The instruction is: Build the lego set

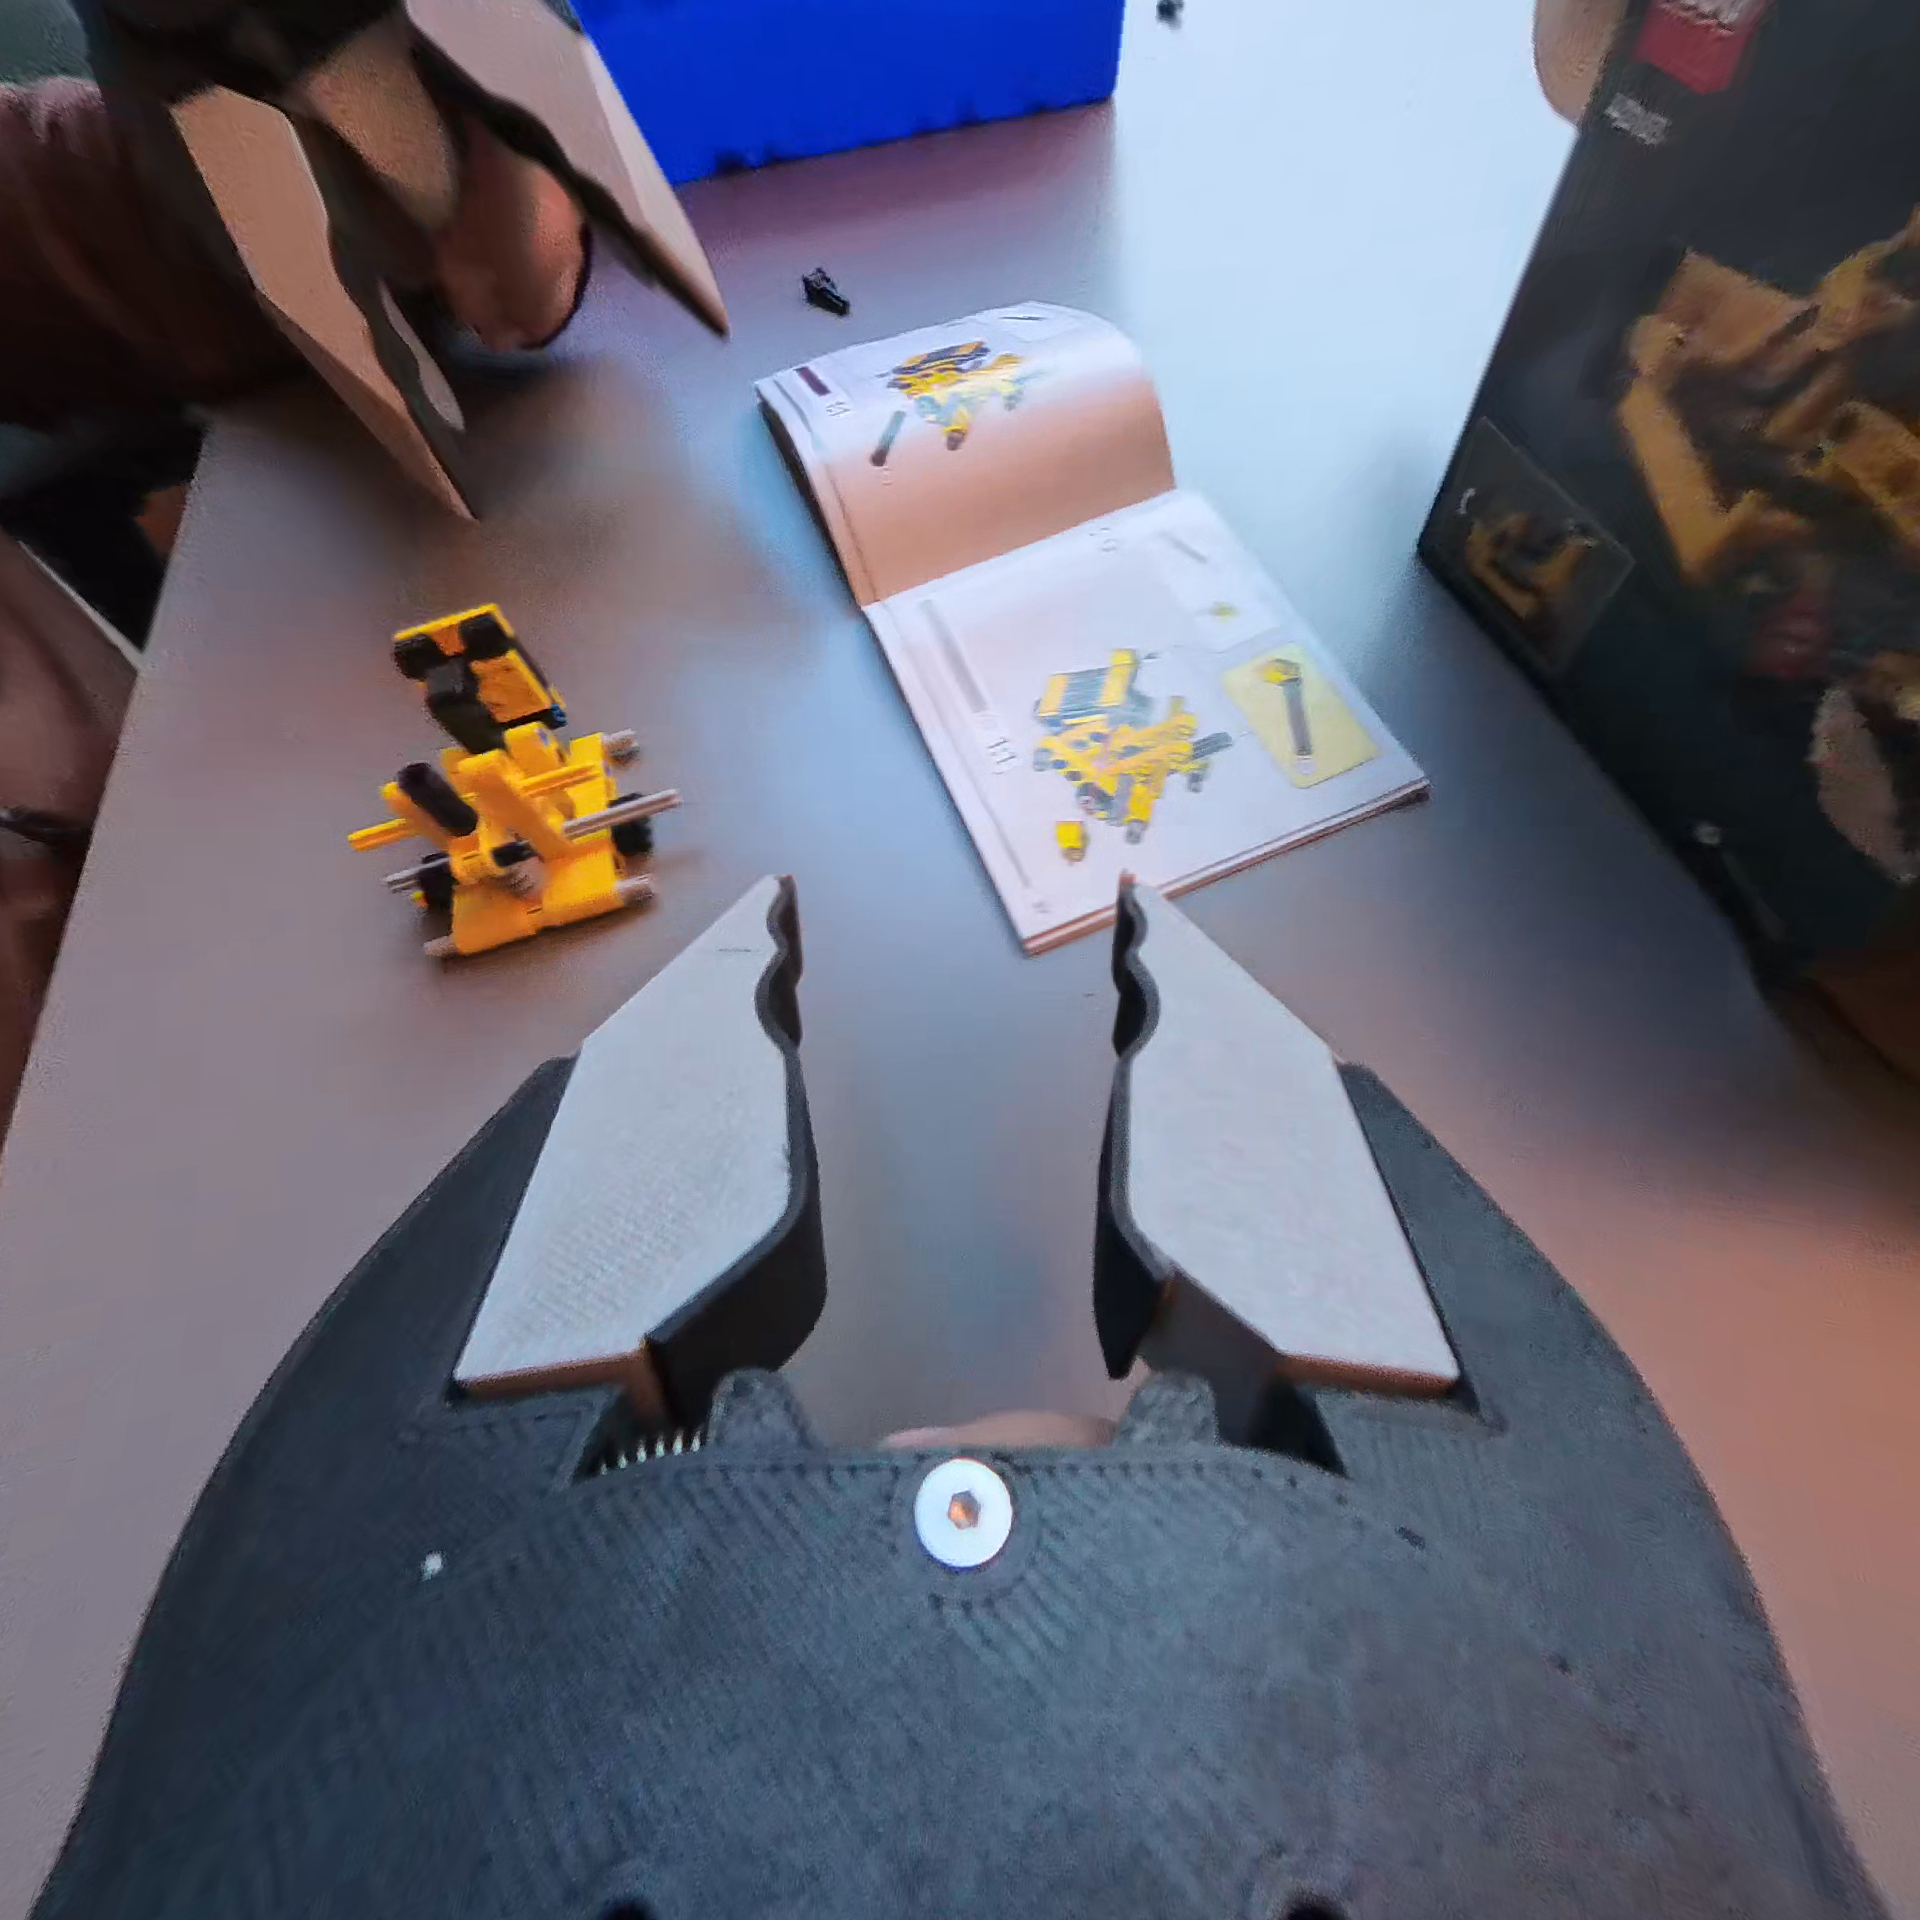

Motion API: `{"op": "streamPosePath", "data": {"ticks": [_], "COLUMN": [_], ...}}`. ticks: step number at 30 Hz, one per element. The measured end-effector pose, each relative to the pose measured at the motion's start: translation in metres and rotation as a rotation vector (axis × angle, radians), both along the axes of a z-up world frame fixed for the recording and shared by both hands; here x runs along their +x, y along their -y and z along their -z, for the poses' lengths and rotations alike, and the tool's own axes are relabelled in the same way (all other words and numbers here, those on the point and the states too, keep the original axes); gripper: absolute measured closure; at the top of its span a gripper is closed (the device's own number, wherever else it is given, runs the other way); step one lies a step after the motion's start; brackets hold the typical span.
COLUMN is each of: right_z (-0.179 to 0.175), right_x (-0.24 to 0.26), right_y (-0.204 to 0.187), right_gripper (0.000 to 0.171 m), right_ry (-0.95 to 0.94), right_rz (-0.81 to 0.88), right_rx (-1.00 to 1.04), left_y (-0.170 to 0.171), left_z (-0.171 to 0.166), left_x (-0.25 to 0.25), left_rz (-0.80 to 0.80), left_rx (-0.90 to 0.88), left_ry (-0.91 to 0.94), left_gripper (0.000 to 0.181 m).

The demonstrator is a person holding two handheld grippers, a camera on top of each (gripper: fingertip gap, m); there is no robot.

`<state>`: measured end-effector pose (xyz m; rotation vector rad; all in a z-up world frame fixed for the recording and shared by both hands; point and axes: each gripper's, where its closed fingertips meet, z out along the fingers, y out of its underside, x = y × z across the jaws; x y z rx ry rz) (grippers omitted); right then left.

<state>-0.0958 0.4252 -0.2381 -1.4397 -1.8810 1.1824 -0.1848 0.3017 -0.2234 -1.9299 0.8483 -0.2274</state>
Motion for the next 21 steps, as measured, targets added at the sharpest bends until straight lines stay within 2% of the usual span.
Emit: {"op": "streamPosePath", "data": {"ticks": [3,6,7,10,15,21], "right_z": [-0.006,-0.011,-0.013,-0.017,-0.016,-0.021], "right_x": [-0.013,-0.023,-0.025,-0.024,-0.025,-0.025], "right_y": [-0.016,-0.027,-0.028,-0.03,-0.029,-0.034], "right_gripper": [0.113,0.112,0.112,0.115,0.116,0.116], "right_ry": [-0.048,-0.093,-0.107,-0.15,-0.158,-0.172], "right_rz": [0.026,0.06,0.07,0.095,0.101,0.121], "right_rx": [0.013,0.046,0.052,0.097,0.149,0.093], "left_y": [-0.011,-0.011,-0.011,-0.011,-0.015,-0.017], "left_z": [-0.013,-0.01,-0.01,-0.01,-0.005,0.003], "left_x": [-0.009,-0.011,-0.014,-0.023,-0.042,-0.054], "left_rz": [-0.029,-0.046,-0.058,-0.083,-0.156,-0.223], "left_rx": [0.061,-0.029,-0.018,0.018,-0.048,-0.114], "left_ry": [0.062,0.151,0.154,0.156,0.221,0.234], "left_gripper": [0.105,0.1,0.102,0.126,0.127,0.13]}}
